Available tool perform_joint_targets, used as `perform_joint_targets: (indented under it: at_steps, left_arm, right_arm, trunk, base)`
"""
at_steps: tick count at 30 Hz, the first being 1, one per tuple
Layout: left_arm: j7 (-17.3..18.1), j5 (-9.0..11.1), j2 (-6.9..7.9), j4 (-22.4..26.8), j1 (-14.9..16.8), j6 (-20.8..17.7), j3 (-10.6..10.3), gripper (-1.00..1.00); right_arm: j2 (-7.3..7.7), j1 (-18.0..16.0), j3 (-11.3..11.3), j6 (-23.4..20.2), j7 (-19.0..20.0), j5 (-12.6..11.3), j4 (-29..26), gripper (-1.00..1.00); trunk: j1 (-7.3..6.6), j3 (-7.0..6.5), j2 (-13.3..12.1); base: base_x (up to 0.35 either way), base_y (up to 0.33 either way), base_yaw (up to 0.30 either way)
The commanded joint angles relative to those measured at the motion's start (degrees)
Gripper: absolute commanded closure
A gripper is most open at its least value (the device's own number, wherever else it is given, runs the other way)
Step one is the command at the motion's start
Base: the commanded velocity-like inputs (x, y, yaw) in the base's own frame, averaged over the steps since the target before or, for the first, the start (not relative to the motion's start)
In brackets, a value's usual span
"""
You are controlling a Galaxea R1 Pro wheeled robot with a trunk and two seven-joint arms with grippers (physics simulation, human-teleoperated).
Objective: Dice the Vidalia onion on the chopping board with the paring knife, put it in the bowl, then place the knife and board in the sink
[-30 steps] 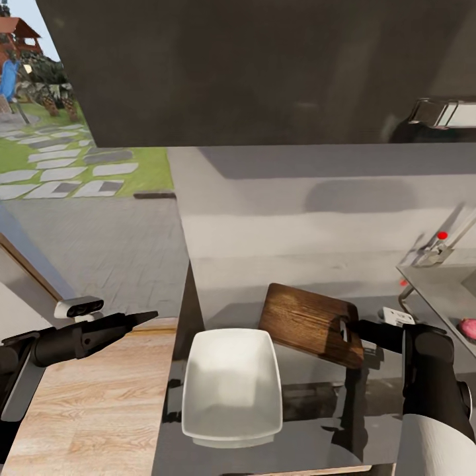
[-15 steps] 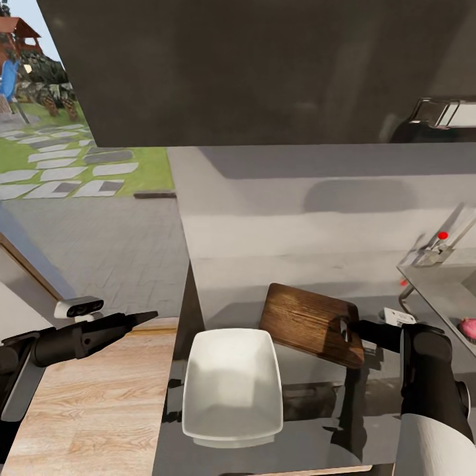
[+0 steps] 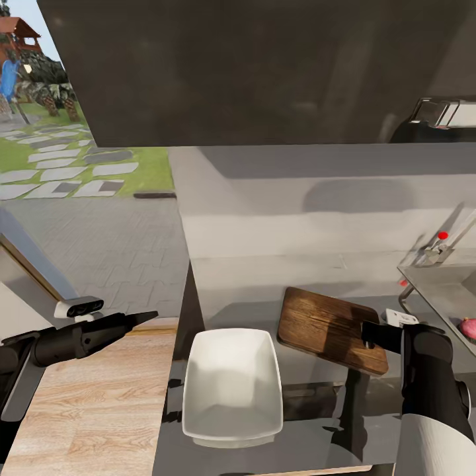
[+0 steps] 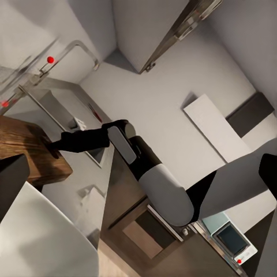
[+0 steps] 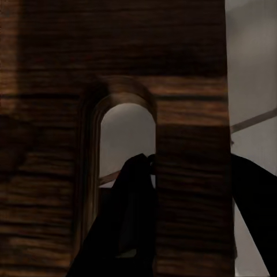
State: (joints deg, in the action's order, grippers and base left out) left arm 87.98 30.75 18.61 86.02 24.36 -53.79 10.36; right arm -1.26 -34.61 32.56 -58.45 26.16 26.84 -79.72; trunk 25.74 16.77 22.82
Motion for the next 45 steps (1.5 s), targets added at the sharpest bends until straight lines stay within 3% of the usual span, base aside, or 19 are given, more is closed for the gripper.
perform_joint_targets:
  at_steps: [1,11,12,15,18,21,26,32,42,45]
  left_arm:
    - [0.18,0.01,0.02,0.01,0.06,-0.61,0.00,-1.00]
    - [0.18,0.02,0.02,0.00,0.05,-0.60,-0.03,-1.00]
    - [0.18,-0.03,0.02,0.01,0.04,-0.55,-0.06,-1.00]
    - [0.18,-0.18,0.02,0.02,0.04,-0.46,-0.07,-1.00]
    - [0.15,-0.38,0.02,0.02,0.03,-0.45,-0.08,-1.00]
    - [0.07,-0.44,0.01,0.02,0.03,-0.44,-0.08,-1.00]
    - [0.07,-0.51,-0.05,0.06,0.02,-0.44,-0.08,-1.00]
    - [0.10,-0.55,-0.05,0.24,0.05,-0.36,-0.09,-1.00]
    - [-0.06,-0.53,0.01,0.24,0.04,-0.44,-0.08,-1.00]
    - [0.04,-0.52,0.00,0.20,0.03,-0.44,-0.08,-1.00]
  right_arm:
    - [-0.06,-0.04,0.06,-0.49,0.54,0.59,1.42,1.00]
    - [-0.01,-0.02,-0.47,-1.55,0.86,0.92,-1.91,1.00]
    - [0.37,-0.04,-0.65,-1.55,1.02,0.98,-4.43,1.00]
    - [2.82,-0.03,-0.80,-1.55,1.31,0.73,-5.02,1.00]
    - [3.75,-0.02,-1.11,-1.55,1.42,0.68,-5.15,1.00]
    - [4.18,-0.03,-2.35,-1.55,1.43,0.71,-5.20,1.00]
    - [5.75,-0.03,-6.59,-1.55,3.01,0.59,-5.63,1.00]
    - [5.99,-0.02,-9.64,-1.55,5.06,0.54,-5.71,1.00]
    - [5.86,-0.02,-11.02,-1.55,5.21,0.57,-5.71,1.00]
    - [5.71,-0.02,-13.12,-1.55,5.22,0.52,-5.53,1.00]
  trunk:
    - [0.04,0.11,0.09]
    - [0.04,-0.27,0.09]
    - [0.04,-0.36,0.09]
    - [0.04,-0.62,0.09]
    - [0.04,-0.90,0.09]
    - [0.04,-1.17,0.09]
    - [0.04,-1.63,0.09]
    - [0.04,-2.19,0.09]
    - [0.04,-3.12,0.09]
    - [0.04,-3.40,0.09]
  base:
    - [0.000,0.000,0.000]
    - [0.000,0.000,-0.066]
    - [0.000,0.000,-0.140]
    - [0.000,0.000,-0.128]
    - [0.000,0.000,-0.120]
    - [0.000,-0.002,-0.122]
    - [-0.014,-0.130,-0.122]
    - [-0.149,-0.263,-0.109]
    - [-0.260,-0.169,-0.041]
    - [-0.339,-0.008,-0.002]
